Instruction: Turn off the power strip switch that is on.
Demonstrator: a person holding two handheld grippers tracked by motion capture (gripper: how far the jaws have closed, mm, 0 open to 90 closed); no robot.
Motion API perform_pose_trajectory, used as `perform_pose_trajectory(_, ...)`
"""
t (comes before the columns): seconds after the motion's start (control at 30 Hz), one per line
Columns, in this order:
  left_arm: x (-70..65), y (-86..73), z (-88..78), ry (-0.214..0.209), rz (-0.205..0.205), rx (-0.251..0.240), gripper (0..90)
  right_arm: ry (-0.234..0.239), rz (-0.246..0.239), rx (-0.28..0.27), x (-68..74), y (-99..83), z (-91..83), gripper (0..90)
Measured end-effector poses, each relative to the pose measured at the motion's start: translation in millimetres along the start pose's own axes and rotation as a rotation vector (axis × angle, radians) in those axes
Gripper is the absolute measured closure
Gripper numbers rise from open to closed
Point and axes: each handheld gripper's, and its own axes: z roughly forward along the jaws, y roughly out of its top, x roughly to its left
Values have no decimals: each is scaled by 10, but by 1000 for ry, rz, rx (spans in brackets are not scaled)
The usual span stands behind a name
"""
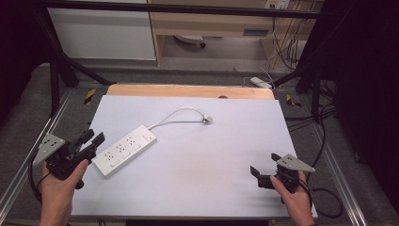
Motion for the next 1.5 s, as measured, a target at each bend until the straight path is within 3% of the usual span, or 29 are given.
perform_pose_trajectory(0.4, 106, -69, 16, 23, -1, 22, 752, 0, -2, 3, -5, -2, 15, 25)
perform_pose_trajectory(1.13, 169, -217, 79, 32, 1, 128, 885, 3, -4, 12, -5, -4, 33, 26)
perform_pose_trajectory(1.5, 190, -289, 119, 34, 1, 177, 900, 2, -6, 15, -1, -4, 39, 26)
